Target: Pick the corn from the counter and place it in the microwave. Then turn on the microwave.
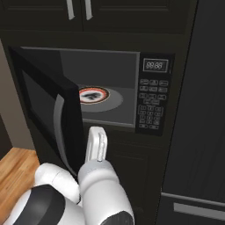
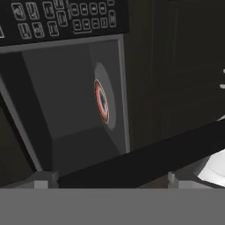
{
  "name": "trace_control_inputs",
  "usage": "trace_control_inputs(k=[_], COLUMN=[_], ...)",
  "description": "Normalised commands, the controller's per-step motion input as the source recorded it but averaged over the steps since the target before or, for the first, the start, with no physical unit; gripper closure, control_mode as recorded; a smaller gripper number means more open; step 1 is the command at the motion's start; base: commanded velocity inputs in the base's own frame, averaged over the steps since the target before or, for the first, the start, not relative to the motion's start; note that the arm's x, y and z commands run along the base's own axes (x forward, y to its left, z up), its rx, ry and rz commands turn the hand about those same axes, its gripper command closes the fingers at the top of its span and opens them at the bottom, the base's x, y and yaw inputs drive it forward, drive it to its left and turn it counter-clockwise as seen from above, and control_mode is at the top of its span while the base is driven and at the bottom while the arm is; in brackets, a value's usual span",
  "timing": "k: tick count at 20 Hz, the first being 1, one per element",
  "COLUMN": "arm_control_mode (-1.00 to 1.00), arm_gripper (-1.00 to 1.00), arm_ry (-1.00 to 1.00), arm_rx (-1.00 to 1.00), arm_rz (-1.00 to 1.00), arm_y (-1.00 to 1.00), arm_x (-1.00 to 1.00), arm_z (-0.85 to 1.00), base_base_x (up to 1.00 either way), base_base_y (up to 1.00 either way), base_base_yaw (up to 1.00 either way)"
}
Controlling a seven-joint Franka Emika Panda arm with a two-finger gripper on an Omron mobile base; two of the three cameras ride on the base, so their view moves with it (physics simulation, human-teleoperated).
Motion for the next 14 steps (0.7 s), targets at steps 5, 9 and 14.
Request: trace_control_inputs(k=[5, 9, 14], arm_control_mode=[-1.00, -1.00, -1.00], arm_gripper=[-1.00, -1.00, -1.00], arm_ry=[0.00, 0.00, 0.00], arm_rx=[0.00, 0.00, 0.01], arm_rz=[0.05, 0.07, 0.06], arm_y=[0.00, 0.05, 0.10], arm_x=[0.11, 0.05, 0.15], arm_z=[-0.05, -0.09, -0.09], base_base_x=[0.00, 0.00, 0.00], base_base_y=[0.00, 0.00, 0.00], base_base_yaw=[0.00, 0.00, 0.00])
